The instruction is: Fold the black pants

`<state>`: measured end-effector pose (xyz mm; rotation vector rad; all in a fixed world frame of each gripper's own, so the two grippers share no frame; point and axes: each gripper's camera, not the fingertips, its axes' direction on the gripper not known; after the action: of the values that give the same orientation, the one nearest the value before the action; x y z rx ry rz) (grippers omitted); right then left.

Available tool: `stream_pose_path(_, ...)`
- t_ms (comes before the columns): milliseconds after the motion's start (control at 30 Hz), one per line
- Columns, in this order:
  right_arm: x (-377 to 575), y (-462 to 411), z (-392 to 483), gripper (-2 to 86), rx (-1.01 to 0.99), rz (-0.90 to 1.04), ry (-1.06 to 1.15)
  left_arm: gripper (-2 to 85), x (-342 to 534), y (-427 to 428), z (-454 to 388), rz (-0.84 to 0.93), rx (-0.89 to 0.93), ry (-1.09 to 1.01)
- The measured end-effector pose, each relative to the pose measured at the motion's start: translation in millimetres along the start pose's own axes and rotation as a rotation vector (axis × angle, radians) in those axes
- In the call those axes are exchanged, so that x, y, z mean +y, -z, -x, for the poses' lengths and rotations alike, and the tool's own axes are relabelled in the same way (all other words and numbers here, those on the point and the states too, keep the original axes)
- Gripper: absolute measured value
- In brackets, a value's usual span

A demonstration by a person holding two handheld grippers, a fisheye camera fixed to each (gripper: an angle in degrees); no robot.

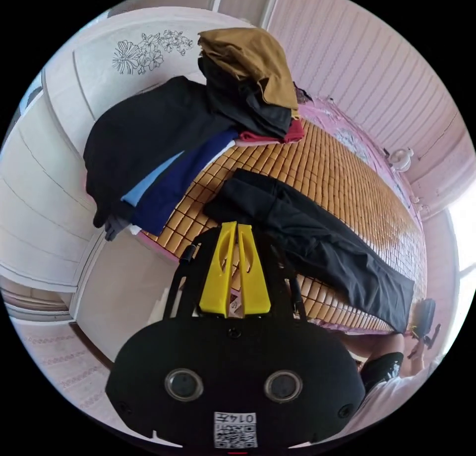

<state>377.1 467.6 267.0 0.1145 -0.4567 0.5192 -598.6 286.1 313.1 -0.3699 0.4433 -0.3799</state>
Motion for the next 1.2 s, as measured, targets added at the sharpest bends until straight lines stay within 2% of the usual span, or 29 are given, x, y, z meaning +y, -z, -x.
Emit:
stream_pose_path(200,-28.0,23.6,7.9,5.3,-0.065,-0.192,0.055,2.8,7.0,13.4,-99.8,-0.104,0.022,-0.381)
stream_pose_path(267,-45.9,16.5,16.7,7.1,-0.086,-0.195,0.092,4.7,7.8,2.9,-160.6,-0.076,0.134,-0.589)
stream_pose_path(467,-81.4,-1.4,26.2,7.9,-0.091,-0.248,0.104,13.4,49.9,-42.9,-313.9,-0.136,0.362,-0.964)
stream_pose_path(667,-93.6,-25.2,20.8,6.3,-0.043,-0.173,0.110,13.4,122.8,-111.2,-446.7,-0.011,0.368,-1.332)
stream_pose_path(733,-84.4,-20.3,15.0,1.8,-0.054,-0.188,0.144,13.4,137.8,-126.1,-472.7,-0.018,0.363,-1.360)
stream_pose_path(833,-68.5,-7.3,5.4,-0.2,-0.093,-0.209,0.174,12.8,154.7,-154.7,-509.0,0.062,0.326,-1.421)
stream_pose_path(900,-55.8,7.6,-0.2,-0.6,-0.116,-0.246,0.185,10.1,163.7,-173.7,-526.9,0.124,0.198,-1.469)
stream_pose_path(967,-43.1,25.3,-5.6,-0.7,-0.134,-0.285,0.195,2.6,167.1,-179.8,-539.4,0.119,0.178,-1.500)
stream_pose_path(1000,-35.5,37.5,-8.9,-0.7,-0.142,-0.306,0.201,1.7,168.0,-183.1,-542.3,0.123,0.139,-1.503)
stream_pose_path(1100,-19.7,66.7,-16.6,-0.5,-0.170,-0.358,0.206,-0.1,172.0,-184.9,-550.1,0.122,0.135,-1.559)
stream_pose_path(1200,-9.1,94.5,-24.0,-0.3,-0.221,-0.413,0.210,-0.5,163.0,-170.0,-549.8,0.052,0.191,-1.529)
